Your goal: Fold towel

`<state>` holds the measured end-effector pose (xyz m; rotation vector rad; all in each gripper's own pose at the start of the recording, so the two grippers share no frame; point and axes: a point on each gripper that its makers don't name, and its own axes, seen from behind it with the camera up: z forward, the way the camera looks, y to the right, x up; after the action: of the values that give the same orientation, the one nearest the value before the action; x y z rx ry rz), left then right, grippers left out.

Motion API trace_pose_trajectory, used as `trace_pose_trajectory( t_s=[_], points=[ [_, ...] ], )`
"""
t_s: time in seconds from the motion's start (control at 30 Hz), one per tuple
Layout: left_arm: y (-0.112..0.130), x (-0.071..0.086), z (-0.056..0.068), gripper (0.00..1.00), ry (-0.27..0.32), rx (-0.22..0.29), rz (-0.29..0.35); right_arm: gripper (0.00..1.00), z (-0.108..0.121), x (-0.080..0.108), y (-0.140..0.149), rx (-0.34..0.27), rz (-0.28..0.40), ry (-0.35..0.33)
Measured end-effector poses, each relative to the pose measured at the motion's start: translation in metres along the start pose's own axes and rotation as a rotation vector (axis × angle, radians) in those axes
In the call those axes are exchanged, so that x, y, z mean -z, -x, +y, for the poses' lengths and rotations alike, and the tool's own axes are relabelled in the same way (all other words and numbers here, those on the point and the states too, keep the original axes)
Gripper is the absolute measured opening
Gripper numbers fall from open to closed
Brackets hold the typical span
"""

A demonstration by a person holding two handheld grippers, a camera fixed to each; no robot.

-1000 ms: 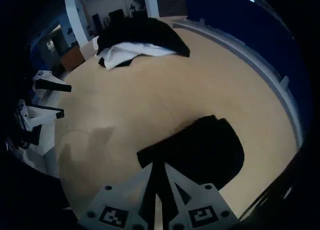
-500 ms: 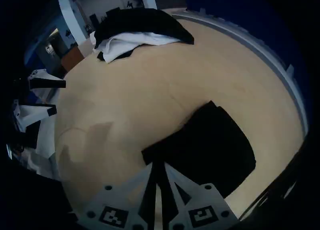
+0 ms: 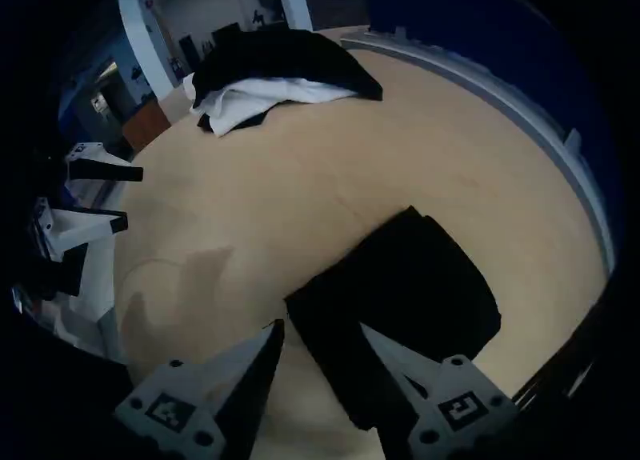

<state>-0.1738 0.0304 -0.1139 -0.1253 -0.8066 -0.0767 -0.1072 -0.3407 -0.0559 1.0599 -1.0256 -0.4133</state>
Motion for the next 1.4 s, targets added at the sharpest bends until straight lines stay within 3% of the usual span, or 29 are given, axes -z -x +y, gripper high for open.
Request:
trace_pose_trajectory(
  t_s=[0.17, 0.23, 0.8, 1.1, 1.4],
  points=[
    [-0.001, 0.0, 0.005, 0.89, 0.005, -0.007, 0.001, 0.95, 0.003, 0.004, 0.003, -0.013, 0.014, 0.019],
    [-0.001, 0.0, 0.007, 0.89, 0.008, -0.01, 0.001, 1.0, 0.005, 0.007, 0.006, -0.02, 0.02, 0.028],
    [-0.003, 0.0, 0.014, 0.88, 0.017, -0.029, 0.001, 1.0, 0.032, 0.035, 0.034, -0.127, 0.049, 0.135],
    [-0.005, 0.001, 0.016, 0.88, 0.022, -0.034, 0.003, 1.0, 0.044, 0.046, 0.063, -0.175, 0.012, 0.219],
    [-0.008, 0.0, 0.019, 0.88, 0.027, -0.039, 0.003, 0.98, 0.041, 0.043, 0.073, -0.182, 0.005, 0.217]
  ],
)
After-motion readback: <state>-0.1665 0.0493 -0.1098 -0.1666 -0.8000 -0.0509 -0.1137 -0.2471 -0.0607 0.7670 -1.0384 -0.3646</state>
